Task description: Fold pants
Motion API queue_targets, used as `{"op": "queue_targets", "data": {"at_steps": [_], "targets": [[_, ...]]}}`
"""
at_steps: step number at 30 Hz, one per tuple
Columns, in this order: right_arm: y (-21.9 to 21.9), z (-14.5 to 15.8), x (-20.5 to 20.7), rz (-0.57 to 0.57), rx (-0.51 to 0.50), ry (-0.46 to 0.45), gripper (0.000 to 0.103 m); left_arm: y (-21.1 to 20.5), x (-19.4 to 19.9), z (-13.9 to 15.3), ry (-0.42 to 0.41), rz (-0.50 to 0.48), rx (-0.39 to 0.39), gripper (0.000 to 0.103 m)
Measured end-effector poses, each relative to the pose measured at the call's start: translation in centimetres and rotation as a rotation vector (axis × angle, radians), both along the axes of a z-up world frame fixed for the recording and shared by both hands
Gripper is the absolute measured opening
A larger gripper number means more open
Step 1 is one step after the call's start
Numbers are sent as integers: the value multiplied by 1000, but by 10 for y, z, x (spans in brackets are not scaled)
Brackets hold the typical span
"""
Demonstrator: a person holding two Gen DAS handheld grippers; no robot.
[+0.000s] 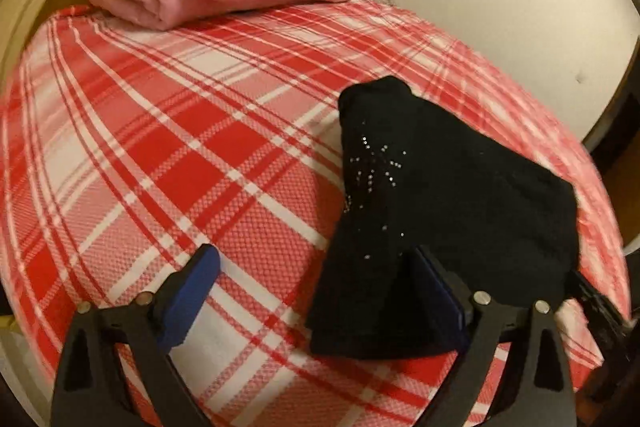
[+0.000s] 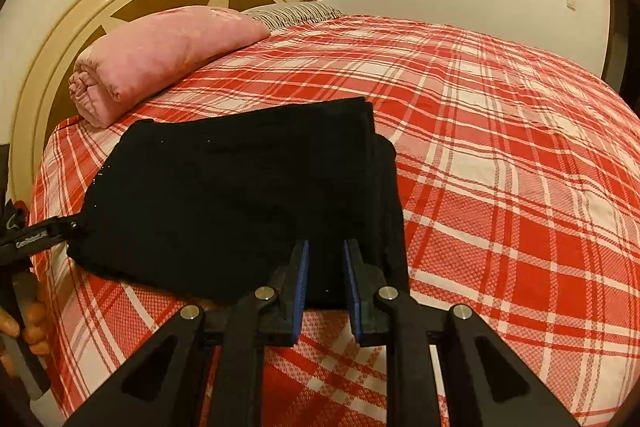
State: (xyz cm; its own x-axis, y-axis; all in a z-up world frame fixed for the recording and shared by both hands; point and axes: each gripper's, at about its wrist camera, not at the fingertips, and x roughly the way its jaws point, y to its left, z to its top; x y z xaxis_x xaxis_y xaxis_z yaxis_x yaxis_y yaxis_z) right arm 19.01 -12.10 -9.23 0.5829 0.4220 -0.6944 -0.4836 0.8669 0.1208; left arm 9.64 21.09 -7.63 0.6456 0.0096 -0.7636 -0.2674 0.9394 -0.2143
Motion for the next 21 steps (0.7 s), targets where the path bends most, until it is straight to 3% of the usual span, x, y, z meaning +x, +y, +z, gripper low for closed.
{"op": "queue_targets", "data": {"at_steps": [1, 3, 5, 6, 8, 10, 13, 14, 15, 17, 19, 21], "targets": [[0, 2, -1, 0, -1, -5, 19, 1, 0, 2, 10, 32, -7, 85], [-7, 14, -10, -42, 19, -54, 19, 12, -7, 8, -17, 96, -105, 50], [-11, 31, -22, -58, 56, -132, 19, 13, -9, 10, -14, 109, -149, 30], [-7, 39, -25, -32, 70, -155, 19, 8, -11, 11, -3, 131, -136, 22], [10, 49, -28, 60, 86, -159, 19, -7, -15, 12, 4, 150, -117, 17], [35, 51, -27, 164, 115, -119, 19, -10, -18, 12, -15, 181, -103, 17], [88, 46, -23, 342, 137, -39, 19, 5, -19, 3, -27, 208, -157, 29], [107, 42, -23, 371, 112, -34, 19, 8, -21, 4, -34, 196, -165, 34], [128, 36, -22, 413, 90, -15, 19, 11, -20, 6, -33, 188, -153, 48], [163, 19, -22, 477, 60, 41, 19, 14, -27, 11, -27, 192, -69, 62], [183, -1, -20, 485, -13, 69, 19, 16, -33, 15, -38, 185, 15, 63], [185, 2, -26, 476, -14, 22, 19, 18, -38, 18, -46, 179, 54, 63]]}}
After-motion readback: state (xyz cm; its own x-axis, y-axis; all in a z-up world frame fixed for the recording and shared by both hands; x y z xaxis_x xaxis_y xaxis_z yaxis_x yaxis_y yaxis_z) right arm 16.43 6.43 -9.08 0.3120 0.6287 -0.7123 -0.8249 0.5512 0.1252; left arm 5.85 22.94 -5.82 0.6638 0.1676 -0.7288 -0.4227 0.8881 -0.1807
